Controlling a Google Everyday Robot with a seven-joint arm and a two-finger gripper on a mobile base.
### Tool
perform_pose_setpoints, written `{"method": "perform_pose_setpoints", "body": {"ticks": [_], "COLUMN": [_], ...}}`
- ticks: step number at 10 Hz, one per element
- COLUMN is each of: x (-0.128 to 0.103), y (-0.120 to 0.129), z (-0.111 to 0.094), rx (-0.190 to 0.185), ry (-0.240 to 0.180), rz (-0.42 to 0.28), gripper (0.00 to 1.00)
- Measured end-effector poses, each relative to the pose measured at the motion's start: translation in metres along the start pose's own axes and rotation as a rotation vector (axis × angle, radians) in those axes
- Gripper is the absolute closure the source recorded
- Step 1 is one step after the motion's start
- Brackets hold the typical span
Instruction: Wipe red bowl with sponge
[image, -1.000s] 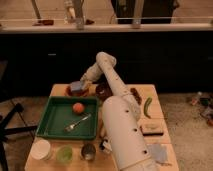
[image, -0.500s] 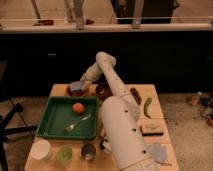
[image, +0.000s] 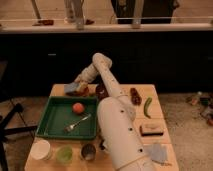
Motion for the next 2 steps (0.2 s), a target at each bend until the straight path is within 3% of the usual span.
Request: {"method": "perform_pose_setpoints", "body": {"ticks": [2], "x": [0.009], "y": [0.016], "z": [-0.013], "rx": [-0.003], "ry": [-0.023], "rz": [0.006], "gripper": [0.83]}}
